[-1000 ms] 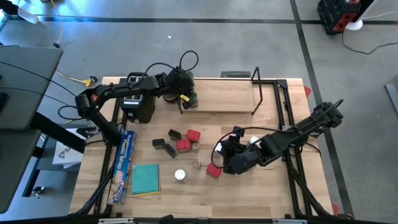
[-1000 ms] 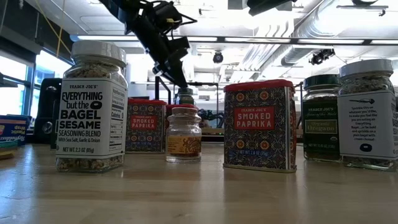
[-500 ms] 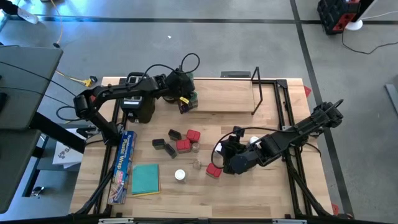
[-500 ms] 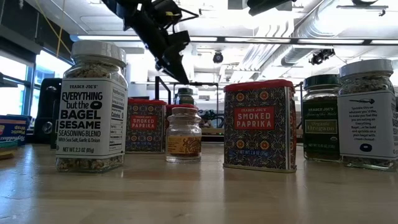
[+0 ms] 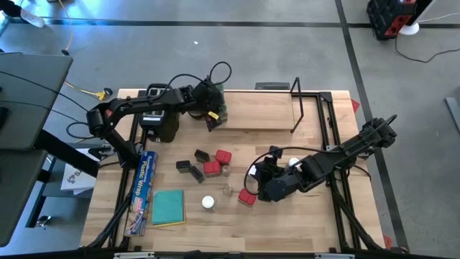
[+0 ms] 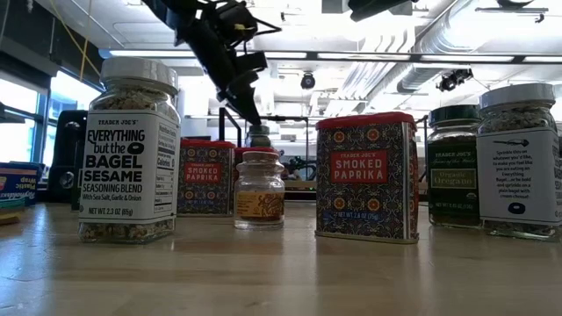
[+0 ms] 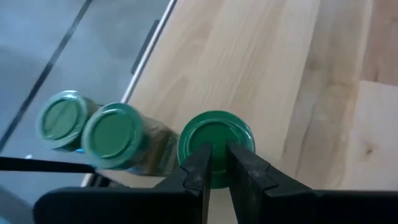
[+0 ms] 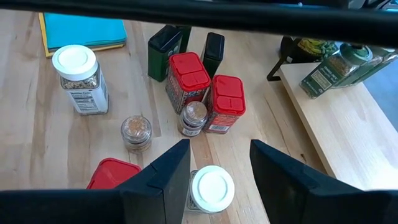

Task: Shelf spices
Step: Put the left green seasoning bottle on the shelf aligned with the other green seasoning bottles

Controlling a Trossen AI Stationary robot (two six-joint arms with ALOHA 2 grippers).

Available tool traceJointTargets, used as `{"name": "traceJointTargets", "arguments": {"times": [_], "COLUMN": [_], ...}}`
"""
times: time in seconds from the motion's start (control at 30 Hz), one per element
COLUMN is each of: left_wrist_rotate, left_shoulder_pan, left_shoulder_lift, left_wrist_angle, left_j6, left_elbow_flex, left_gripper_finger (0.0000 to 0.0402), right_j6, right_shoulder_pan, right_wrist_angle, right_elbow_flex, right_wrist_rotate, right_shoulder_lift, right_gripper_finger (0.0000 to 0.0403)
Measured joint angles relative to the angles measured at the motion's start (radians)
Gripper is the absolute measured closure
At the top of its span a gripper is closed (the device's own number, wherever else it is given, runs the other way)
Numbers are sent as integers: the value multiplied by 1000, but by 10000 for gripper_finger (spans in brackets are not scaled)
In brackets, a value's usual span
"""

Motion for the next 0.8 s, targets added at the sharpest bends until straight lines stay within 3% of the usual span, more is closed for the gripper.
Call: {"name": "traceJointTargets", "arguments": {"times": [0.43, 0.8], "left_wrist_rotate": [-121, -134], "left_shoulder_pan": [0, -25], "left_shoulder_lift": [-1, -28], "left_wrist_angle": [-14, -25], "left_j6": [159, 136], "left_elbow_flex": [0, 44], "left_gripper_finger": [360, 360], "right_j6": [0, 0], "right_shoulder_pan": [0, 0], "right_wrist_angle": [0, 0], "right_elbow_flex": [0, 0], "right_wrist_rotate": [0, 0], "right_shoulder_lift": [0, 0], "right_gripper_finger": [240, 240]}}
